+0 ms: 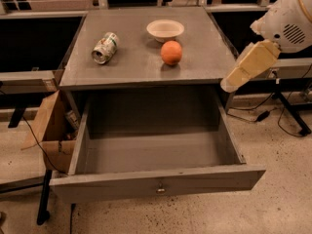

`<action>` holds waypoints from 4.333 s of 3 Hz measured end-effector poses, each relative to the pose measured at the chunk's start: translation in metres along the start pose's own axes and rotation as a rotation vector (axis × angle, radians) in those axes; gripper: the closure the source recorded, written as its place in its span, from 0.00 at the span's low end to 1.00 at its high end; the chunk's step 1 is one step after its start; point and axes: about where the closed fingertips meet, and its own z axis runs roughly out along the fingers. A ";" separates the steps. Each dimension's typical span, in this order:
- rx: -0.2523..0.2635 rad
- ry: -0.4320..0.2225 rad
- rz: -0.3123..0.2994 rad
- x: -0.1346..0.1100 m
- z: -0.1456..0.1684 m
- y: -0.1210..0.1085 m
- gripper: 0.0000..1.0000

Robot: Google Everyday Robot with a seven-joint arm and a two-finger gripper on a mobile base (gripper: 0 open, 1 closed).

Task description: Place orange into top drawer

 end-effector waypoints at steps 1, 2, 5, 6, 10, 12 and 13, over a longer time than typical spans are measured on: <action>0.000 0.000 0.000 0.000 0.000 0.000 0.00; 0.017 -0.016 0.058 -0.012 0.016 -0.011 0.00; 0.092 -0.246 0.254 -0.121 0.149 -0.073 0.00; 0.117 -0.239 0.342 -0.119 0.186 -0.089 0.00; 0.052 -0.109 0.457 -0.128 0.283 -0.116 0.17; -0.002 -0.020 0.464 -0.114 0.294 -0.112 0.63; -0.002 -0.020 0.464 -0.115 0.292 -0.112 0.86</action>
Offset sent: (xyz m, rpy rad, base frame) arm 0.0634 0.0237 -0.0102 0.1114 -0.0026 -0.1692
